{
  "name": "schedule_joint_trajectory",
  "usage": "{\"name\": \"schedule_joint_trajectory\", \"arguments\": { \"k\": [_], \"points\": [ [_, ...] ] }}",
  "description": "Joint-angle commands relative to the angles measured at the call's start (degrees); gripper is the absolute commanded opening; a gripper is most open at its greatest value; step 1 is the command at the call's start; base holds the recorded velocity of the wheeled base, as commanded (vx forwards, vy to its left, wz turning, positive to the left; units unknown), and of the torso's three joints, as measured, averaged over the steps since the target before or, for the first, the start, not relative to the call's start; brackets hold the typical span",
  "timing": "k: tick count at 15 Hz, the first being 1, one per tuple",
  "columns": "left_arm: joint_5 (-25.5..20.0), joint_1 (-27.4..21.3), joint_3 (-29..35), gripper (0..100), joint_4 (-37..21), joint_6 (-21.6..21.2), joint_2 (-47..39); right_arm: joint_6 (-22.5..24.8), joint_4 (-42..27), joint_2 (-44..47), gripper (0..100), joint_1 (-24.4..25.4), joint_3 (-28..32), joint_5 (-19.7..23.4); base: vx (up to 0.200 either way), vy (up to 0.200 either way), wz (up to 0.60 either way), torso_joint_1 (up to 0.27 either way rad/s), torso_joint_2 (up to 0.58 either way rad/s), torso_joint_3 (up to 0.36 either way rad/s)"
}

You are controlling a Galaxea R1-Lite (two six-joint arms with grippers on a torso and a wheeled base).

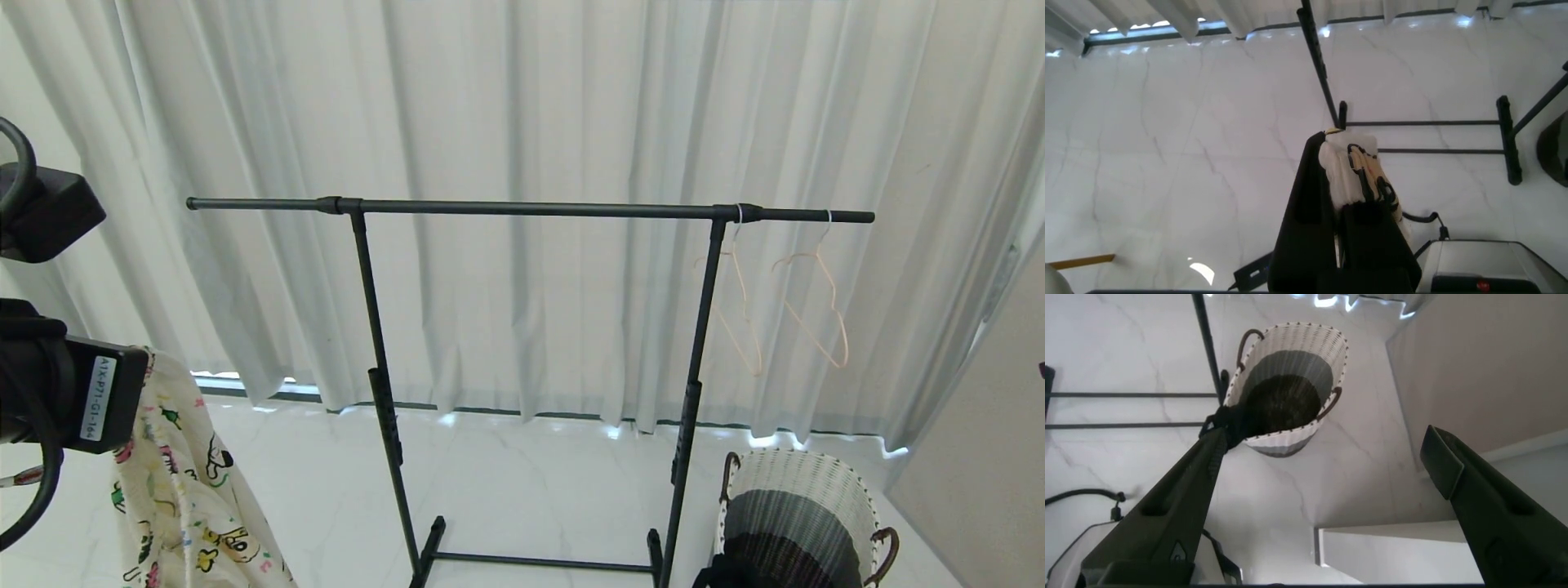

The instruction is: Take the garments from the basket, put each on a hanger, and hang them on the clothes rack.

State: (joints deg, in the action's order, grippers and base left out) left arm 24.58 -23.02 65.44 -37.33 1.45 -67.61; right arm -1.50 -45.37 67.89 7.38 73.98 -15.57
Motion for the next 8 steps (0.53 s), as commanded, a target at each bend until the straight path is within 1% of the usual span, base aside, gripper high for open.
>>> {"name": "schedule_joint_trajectory", "arguments": {
  "k": [1, 3, 6, 8],
  "points": [
    [0.03, -0.01, -0.31, 0, 0.06, 0.04, -0.15, 0.01, 0.02, -0.04, 100, 0.01, 0.02, 0.01, 0.000, -0.200, 0.00, -0.007, 0.00, 0.002],
    [0.03, -0.01, -0.49, 0, 0.06, 0.13, -0.07, 0.01, 0.02, 0.05, 100, 0.01, 0.11, 0.01, 0.000, -0.200, 0.00, 0.002, -0.01, 0.000],
    [0.03, -0.01, -0.84, 0, 0.06, 0.13, 0.55, 0.01, 0.02, 0.05, 100, 0.18, 0.11, 0.01, 0.000, 0.000, 0.00, 0.000, 0.00, 0.000],
    [0.03, -0.01, -0.84, 0, 0.06, 0.22, 0.64, -0.08, 2.04, 0.14, 100, 0.53, -0.33, 0.36, 0.000, 0.000, 0.00, 0.000, 0.00, 0.000]
  ]
}}
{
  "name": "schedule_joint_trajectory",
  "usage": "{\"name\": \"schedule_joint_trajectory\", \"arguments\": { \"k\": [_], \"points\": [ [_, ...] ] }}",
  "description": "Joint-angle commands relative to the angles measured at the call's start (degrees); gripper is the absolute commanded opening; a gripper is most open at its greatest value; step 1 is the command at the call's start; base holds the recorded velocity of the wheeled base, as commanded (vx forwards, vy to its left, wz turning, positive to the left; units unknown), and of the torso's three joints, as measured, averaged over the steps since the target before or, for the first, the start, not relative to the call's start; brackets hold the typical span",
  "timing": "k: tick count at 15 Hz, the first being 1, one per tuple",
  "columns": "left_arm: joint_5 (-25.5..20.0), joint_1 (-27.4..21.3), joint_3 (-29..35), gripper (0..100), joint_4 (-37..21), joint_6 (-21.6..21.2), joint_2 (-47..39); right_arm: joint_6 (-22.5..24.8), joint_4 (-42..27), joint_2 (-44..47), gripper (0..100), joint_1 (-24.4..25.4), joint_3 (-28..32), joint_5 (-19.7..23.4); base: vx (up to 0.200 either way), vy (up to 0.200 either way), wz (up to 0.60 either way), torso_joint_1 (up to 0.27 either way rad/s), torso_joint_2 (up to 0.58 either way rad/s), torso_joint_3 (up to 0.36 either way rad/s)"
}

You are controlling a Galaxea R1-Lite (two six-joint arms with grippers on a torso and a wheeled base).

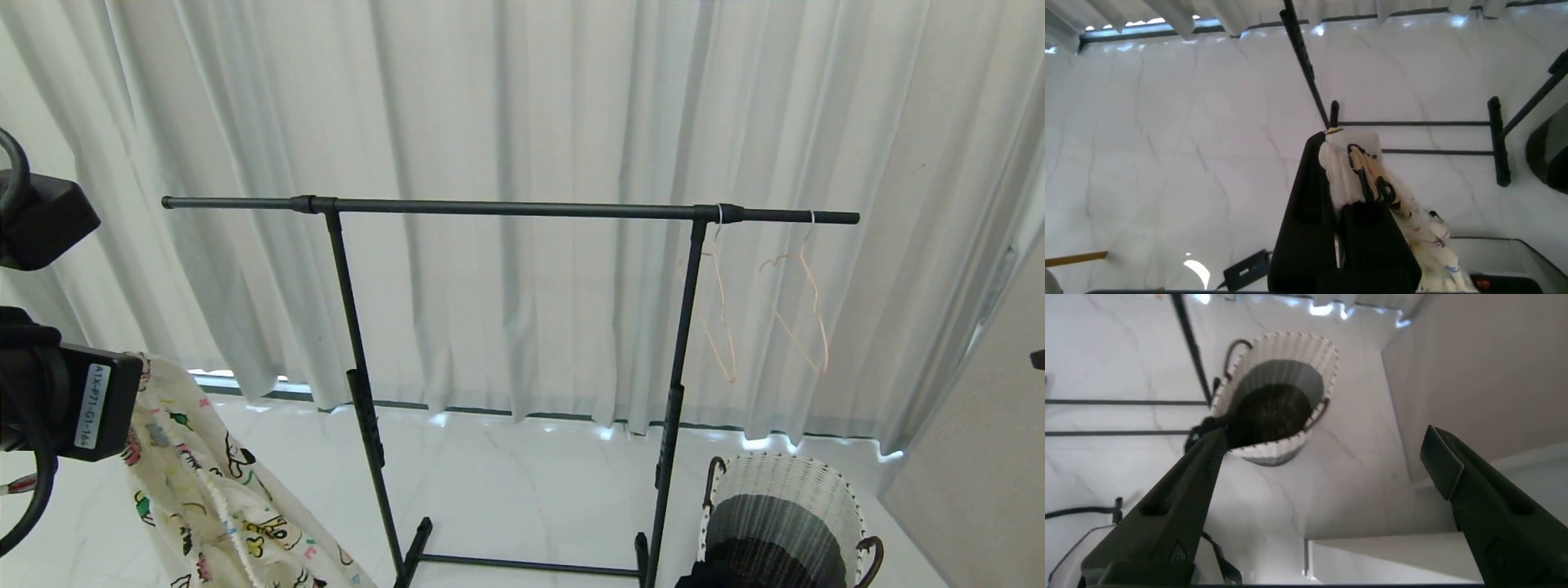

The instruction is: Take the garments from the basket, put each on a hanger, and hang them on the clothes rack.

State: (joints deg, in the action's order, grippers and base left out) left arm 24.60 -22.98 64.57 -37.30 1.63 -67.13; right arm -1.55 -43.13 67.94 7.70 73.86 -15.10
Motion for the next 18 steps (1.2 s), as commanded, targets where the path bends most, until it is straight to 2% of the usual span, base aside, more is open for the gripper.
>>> {"name": "schedule_joint_trajectory", "arguments": {
  "k": [1, 2, 5, 15, 18],
  "points": [
    [0.01, -0.05, -0.06, 0, 0.04, 0.04, 0.16, -0.03, 0.77, 0.09, 100, 0.21, -0.65, 0.43, 0.000, 0.000, 0.00, 0.000, 0.00, 0.000],
    [0.01, -0.05, 0.03, 0, 0.04, 0.12, 0.25, -0.03, 4.72, 0.09, 100, 0.21, -2.50, 2.62, 0.000, 0.000, 0.00, 0.000, 0.00, 0.000],
    [0.01, -0.05, 0.03, 0, 0.04, 0.12, 0.34, -0.21, 9.91, 0.44, 100, 0.12, -5.31, 3.06, 0.000, 0.000, 0.00, 0.000, 0.00, 0.000],
    [0.01, -0.05, 0.03, 0, 0.04, 0.04, 0.86, -0.65, 19.66, 7.82, 100, -3.13, -6.54, 3.85, 0.200, 0.000, 0.00, 0.002, 0.00, 0.002],
    [0.01, -0.05, 0.20, 0, 0.04, 0.04, 0.78, -3.81, 21.60, 11.87, 100, -3.66, -6.89, 5.96, 0.200, 0.000, 0.00, 0.004, 0.00, -0.005]
  ]
}}
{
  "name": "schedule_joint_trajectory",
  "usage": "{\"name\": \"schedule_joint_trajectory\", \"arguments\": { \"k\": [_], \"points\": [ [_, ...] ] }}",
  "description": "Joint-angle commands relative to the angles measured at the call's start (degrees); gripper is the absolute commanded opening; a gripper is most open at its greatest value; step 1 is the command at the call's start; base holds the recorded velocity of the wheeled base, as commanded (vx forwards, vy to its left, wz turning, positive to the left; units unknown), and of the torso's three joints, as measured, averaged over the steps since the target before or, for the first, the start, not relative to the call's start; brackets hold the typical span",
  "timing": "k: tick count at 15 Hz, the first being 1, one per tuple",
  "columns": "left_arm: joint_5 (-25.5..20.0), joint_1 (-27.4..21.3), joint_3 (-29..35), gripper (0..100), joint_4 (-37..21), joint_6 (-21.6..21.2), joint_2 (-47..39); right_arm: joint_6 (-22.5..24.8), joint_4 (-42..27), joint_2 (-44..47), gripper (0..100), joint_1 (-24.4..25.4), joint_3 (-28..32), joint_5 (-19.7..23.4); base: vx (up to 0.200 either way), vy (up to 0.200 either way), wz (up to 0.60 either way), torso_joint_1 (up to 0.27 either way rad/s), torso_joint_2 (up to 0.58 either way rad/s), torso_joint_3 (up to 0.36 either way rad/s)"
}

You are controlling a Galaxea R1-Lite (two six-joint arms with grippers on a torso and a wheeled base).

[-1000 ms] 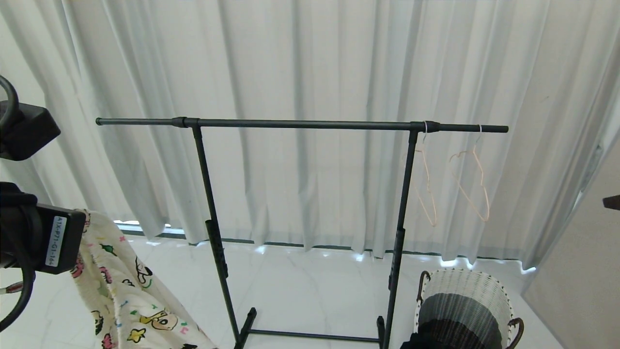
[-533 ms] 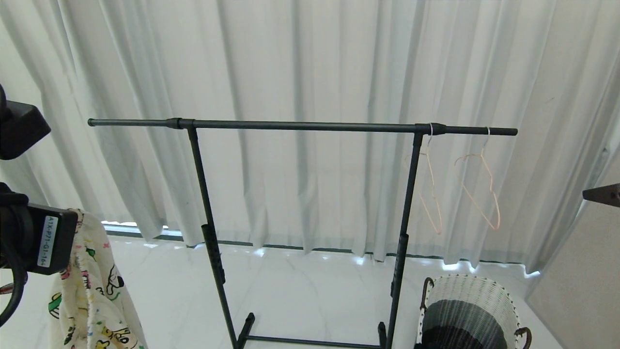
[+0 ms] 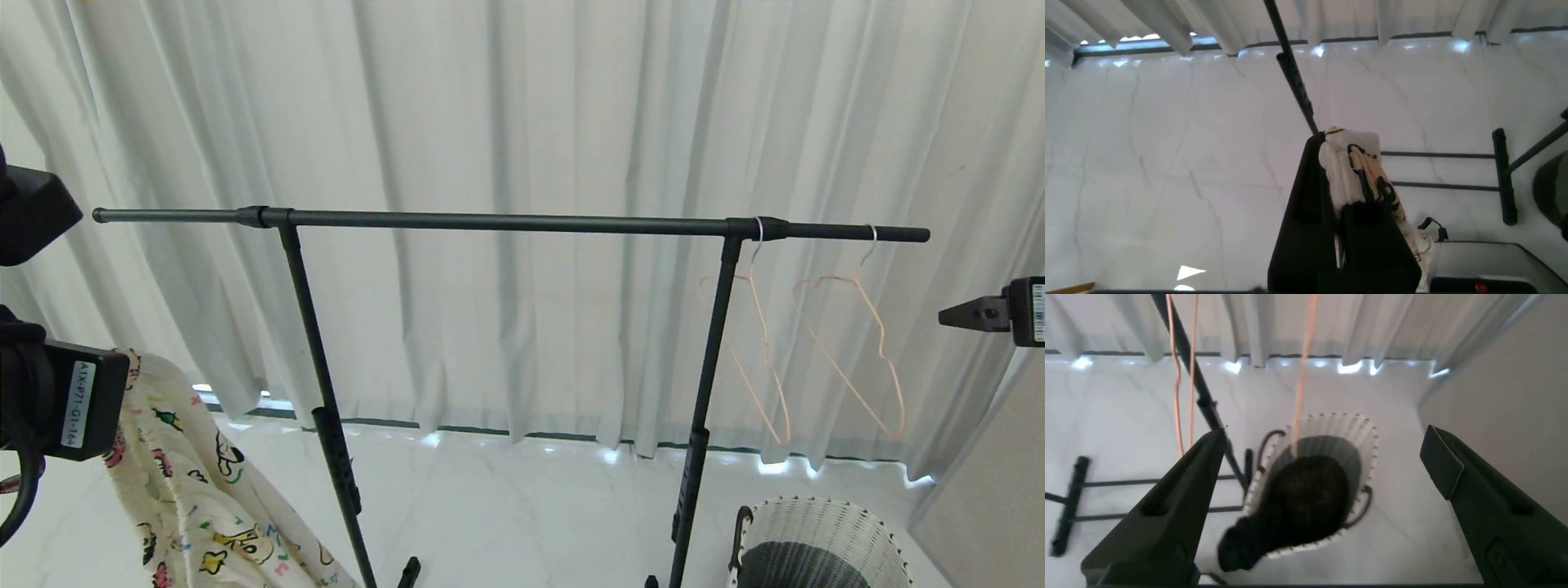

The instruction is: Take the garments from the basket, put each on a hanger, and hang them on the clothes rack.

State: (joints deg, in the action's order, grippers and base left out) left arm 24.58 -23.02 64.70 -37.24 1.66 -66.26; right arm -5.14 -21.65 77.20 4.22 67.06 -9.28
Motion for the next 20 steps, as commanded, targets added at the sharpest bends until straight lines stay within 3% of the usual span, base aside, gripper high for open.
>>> {"name": "schedule_joint_trajectory", "arguments": {
  "k": [1, 5, 8, 10, 12, 15, 20],
  "points": [
    [0.03, -0.01, -0.10, 0, -0.02, 0.01, 0.07, -2.06, 2.40, 5.33, 100, -0.17, -0.18, 0.14, 0.200, 0.000, 0.00, 0.007, 0.01, 0.002],
    [0.03, 0.25, -0.62, 0, -0.02, 0.01, 0.07, -2.33, 6.71, 10.78, 100, -2.64, -0.26, 0.22, 0.200, 0.000, 0.00, 0.002, 0.00, 0.002],
    [0.03, 0.16, -1.15, 0, -0.02, -0.08, 0.34, -1.80, 7.68, 14.12, 100, -6.42, -0.53, 1.81, 0.000, 0.000, 0.00, 0.000, 0.00, 0.000],
    [0.03, 0.08, -1.15, 0, -0.02, -0.16, 0.43, 0.66, 8.82, 14.91, 100, -8.70, -2.99, 1.98, 0.000, 0.000, 0.00, 0.000, 0.00, 0.000],
    [0.03, 0.08, -1.15, 0, -0.02, -0.16, 1.39, 3.47, 14.36, 16.22, 100, -10.99, -6.94, 4.36, 0.000, 0.000, 0.00, 0.000, 0.00, 0.000],
    [0.12, 0.16, -2.03, 0, -0.02, -0.25, 2.18, 5.23, 19.37, 17.46, 100, -10.90, -11.51, 5.76, 0.000, 0.000, 0.00, 0.000, 0.00, 0.000],
    [0.21, 0.08, -3.96, 0, -0.02, -0.25, 3.24, 5.06, 22.97, 20.36, 100, -10.28, -12.04, 5.85, 0.000, 0.000, 0.00, 0.000, 0.00, 0.000]
  ]
}}
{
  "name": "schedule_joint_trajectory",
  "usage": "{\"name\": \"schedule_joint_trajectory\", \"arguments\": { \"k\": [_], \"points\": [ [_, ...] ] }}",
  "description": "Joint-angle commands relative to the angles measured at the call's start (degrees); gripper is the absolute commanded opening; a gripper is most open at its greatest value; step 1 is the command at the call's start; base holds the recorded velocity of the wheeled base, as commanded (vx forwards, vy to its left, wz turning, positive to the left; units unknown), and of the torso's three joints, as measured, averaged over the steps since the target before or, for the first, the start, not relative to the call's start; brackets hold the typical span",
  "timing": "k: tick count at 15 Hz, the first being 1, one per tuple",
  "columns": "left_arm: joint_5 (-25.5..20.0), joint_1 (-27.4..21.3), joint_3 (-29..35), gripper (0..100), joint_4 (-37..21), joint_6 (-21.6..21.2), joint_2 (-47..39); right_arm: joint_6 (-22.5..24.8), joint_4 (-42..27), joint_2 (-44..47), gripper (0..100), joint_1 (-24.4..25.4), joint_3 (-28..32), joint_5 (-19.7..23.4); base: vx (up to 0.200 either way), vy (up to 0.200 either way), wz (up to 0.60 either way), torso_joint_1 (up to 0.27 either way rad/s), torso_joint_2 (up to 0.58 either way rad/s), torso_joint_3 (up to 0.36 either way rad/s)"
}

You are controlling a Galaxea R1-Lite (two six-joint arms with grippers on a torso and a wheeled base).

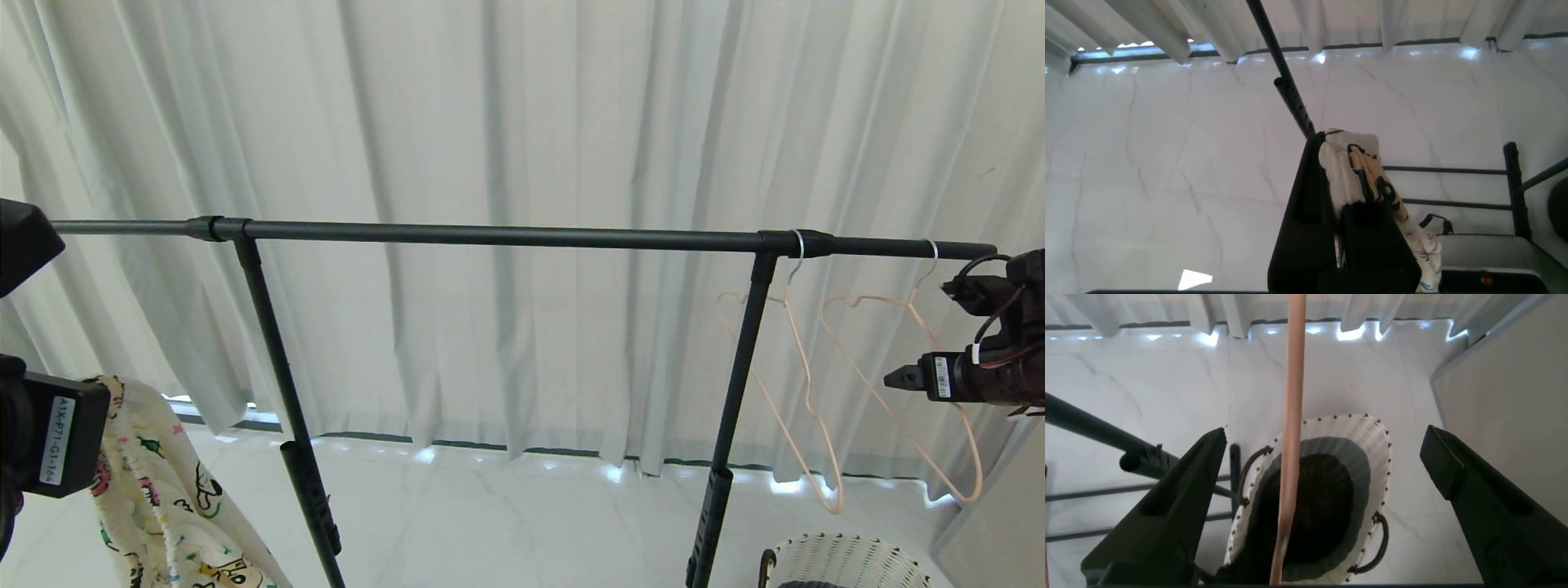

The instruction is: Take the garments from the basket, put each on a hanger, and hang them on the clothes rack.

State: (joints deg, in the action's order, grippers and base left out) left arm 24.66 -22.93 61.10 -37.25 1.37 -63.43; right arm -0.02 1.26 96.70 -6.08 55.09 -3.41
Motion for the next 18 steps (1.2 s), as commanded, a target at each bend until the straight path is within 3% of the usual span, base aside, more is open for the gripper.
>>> {"name": "schedule_joint_trajectory", "arguments": {
  "k": [1, 2, 3, 16, 18],
  "points": [
    [0.04, -0.01, -0.81, 0, -0.01, 0.04, 0.59, -0.06, 0.15, 1.13, 100, 0.02, -0.07, 0.07, 0.000, 0.000, 0.00, 0.000, 0.00, 0.000],
    [0.12, -0.01, -0.98, 0, -0.01, 0.04, 0.67, -0.06, 0.68, 1.30, 100, 0.11, -0.07, 0.07, 0.000, 0.000, 0.00, 0.000, 0.00, 0.000],
    [0.04, -0.01, -0.98, 0, -0.01, 0.04, 0.94, -0.06, 0.94, 1.30, 0, 0.11, -0.16, 0.07, 0.000, 0.000, 0.00, 0.000, 0.00, 0.000],
    [0.04, -0.01, -1.60, 0, -0.01, 0.13, 1.55, -0.42, 1.29, -2.83, 0, 0.37, -0.07, 0.51, 0.000, 0.000, 0.00, 0.000, 0.00, 0.000],
    [0.04, -0.01, -1.60, 0, -0.01, 0.04, 2.08, -0.42, 3.93, -4.50, 0, 0.37, -0.86, 1.13, 0.000, 0.000, 0.00, 0.000, 0.00, 0.000]
  ]
}}
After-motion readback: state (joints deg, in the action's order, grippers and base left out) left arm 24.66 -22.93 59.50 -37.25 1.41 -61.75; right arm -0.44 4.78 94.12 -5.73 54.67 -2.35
